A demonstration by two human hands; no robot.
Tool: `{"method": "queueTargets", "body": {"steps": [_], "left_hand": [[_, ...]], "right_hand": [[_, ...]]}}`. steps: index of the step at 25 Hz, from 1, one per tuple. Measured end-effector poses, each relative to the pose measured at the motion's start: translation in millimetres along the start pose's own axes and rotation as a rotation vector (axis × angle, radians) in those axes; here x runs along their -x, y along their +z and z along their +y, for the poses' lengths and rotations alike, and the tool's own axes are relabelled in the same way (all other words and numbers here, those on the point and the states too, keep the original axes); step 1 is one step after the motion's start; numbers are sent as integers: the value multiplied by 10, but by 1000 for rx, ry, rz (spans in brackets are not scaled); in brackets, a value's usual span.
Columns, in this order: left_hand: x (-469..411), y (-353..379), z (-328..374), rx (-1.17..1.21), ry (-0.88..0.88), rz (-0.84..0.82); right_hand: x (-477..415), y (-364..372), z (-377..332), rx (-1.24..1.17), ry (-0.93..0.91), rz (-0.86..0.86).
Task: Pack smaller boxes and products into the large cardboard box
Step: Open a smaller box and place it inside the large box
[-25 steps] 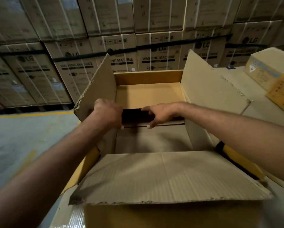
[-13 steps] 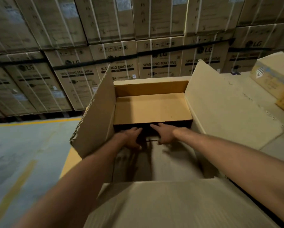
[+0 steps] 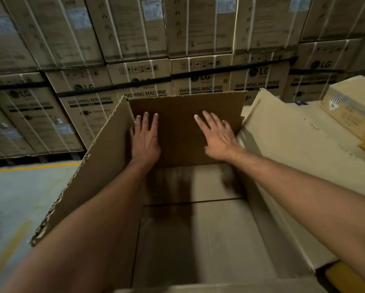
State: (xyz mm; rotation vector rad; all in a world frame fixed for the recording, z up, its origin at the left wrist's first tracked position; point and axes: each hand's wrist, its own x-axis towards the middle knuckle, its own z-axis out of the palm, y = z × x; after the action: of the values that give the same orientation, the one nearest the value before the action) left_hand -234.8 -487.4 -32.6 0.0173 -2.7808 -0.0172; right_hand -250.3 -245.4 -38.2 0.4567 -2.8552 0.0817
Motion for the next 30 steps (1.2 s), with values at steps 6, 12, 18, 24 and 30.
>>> {"method": "queueTargets", "body": {"steps": [6, 12, 18, 24, 30], "left_hand": [[-609, 53, -260, -271, 69, -179], [-745, 295, -288, -436, 99, -134], [-881, 97, -373, -459, 140, -245], [-543, 223, -324, -368, 116, -299], [-100, 146, -238, -323, 154, -346]], "right_hand": [[-523, 55, 269, 96, 61, -63], [-709, 182, 379, 68, 172, 9], [-667, 199, 436, 88, 137, -98], [-441, 144, 385, 98, 143, -215], [135, 271, 246, 64, 119, -243]]}}
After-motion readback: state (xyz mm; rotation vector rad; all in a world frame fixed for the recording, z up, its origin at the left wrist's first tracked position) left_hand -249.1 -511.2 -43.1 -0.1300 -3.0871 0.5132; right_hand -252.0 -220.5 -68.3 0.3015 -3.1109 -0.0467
